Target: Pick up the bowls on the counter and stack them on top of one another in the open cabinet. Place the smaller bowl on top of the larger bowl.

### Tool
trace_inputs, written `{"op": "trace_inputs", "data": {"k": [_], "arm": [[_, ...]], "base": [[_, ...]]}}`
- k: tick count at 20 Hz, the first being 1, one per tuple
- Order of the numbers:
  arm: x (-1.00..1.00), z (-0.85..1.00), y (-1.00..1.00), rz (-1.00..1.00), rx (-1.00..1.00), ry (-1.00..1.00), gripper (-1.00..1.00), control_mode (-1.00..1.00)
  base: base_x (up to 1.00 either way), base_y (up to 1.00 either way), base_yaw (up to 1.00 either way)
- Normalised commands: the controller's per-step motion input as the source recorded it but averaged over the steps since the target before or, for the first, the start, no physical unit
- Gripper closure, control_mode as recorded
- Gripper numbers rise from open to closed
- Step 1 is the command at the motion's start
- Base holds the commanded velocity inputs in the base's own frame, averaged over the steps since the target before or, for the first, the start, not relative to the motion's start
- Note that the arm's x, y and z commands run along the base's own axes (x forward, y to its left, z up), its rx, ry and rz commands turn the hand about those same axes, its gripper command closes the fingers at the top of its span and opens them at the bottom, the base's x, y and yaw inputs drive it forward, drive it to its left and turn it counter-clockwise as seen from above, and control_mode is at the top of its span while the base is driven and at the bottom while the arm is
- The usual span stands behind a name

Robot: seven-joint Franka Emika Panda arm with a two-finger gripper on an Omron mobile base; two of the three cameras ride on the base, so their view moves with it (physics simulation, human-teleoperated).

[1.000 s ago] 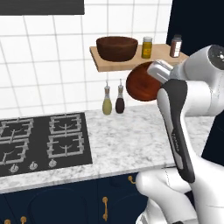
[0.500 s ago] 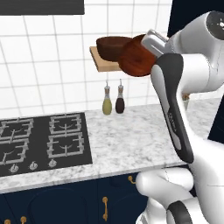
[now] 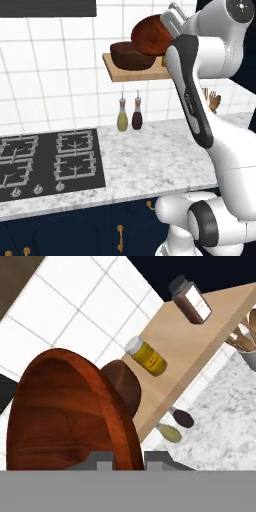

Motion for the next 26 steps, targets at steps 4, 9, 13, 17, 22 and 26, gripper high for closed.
{"op": "trace_inputs", "data": {"k": [4,9,13,17,22,26], "arm": [[0.39,0.35,0.00,-0.20,0.07,0.20,1.00,-1.00],[0.01,-0.03,0.00,-0.05,0.00,0.34,1.00,-1.00],[0.00,-0.26,0.00,0.00,0.06,0.03,1.00,-1.00],[0.24,-0.06,0.00,0.00,0.01,0.00,1.00,-1.00],[0.40,-0.13,0.00,-0.01,0.03,0.00,1.00,-1.00],[0.36,-0.35,0.00,-0.01,0.08,-0.02,1.00,-1.00]], "base": [[0.00,0.00,0.00],[0.00,0.00,0.00],[0.00,0.00,0.00],[0.00,0.00,0.00],[0.00,0.00,0.00],[0.00,0.00,0.00]]}}
